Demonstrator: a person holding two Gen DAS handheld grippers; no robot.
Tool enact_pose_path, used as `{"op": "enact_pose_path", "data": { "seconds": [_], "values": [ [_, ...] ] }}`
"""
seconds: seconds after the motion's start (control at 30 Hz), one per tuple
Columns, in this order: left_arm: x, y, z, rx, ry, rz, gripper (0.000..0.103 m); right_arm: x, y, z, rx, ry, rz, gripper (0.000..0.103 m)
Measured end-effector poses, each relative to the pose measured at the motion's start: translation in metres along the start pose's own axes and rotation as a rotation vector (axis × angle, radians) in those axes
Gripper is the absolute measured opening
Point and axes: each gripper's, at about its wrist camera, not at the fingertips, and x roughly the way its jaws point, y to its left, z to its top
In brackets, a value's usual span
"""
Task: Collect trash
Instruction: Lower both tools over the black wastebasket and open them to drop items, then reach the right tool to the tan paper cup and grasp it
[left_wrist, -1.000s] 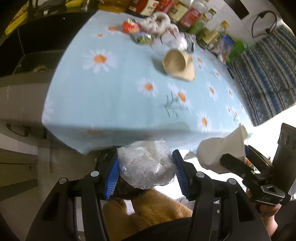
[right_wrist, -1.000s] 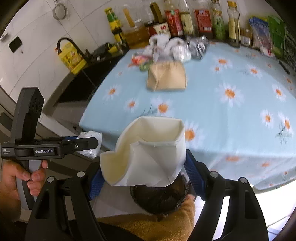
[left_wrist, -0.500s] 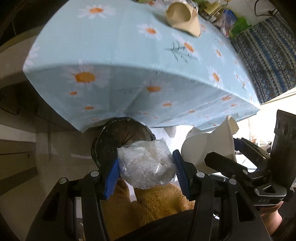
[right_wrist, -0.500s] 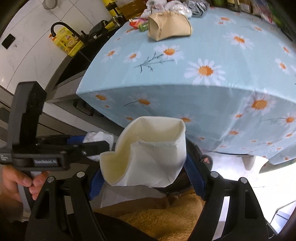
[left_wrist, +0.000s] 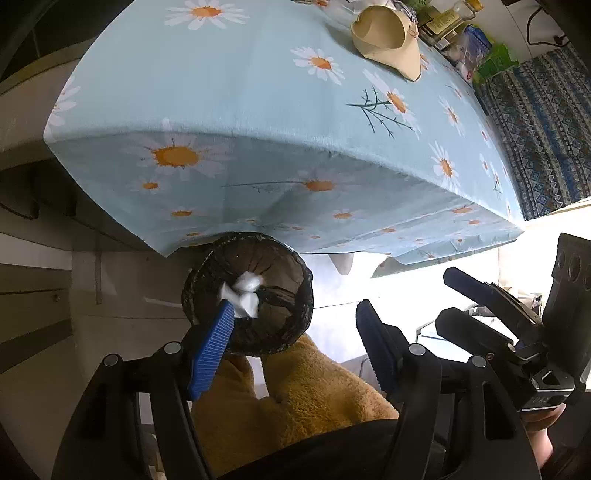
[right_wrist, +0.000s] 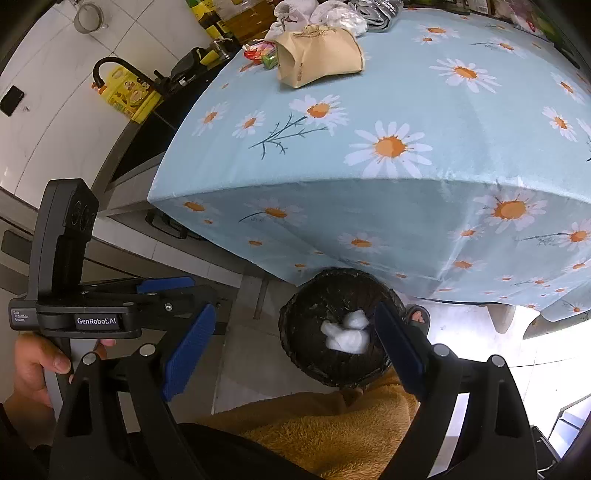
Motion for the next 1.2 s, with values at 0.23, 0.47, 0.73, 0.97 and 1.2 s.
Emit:
{"op": "enact_pose_path", "data": {
  "seconds": [0.23,0.47,0.73,0.97,1.2],
  "values": [
    [-0.011,-0.001,0.005,0.007,-0.012,0.001,0.066,-0.013,0.003,0.005,-0.002,-0.031,0.002,0.087],
    [-0.037,-0.003,0.013,-0.003,-0.058,-0.043,0.066,-0.039,0.013,0.018,-0.040,-0.093,-0.009,0.087],
    [-0.072,-0.016,0.033,0.019,-0.141,-0.065,0.067,-0.065,0.022,0.052,-0.088,-0.182,-0.023,0.092],
    [-0.087,-0.019,0.055,0.008,-0.196,-0.057,0.067,-0.072,0.019,0.087,-0.127,-0.218,-0.038,0.092],
    [-0.097,-0.013,0.077,-0.026,-0.237,-0.035,0.067,-0.059,0.008,0.123,-0.136,-0.201,-0.039,0.098]
  ]
}}
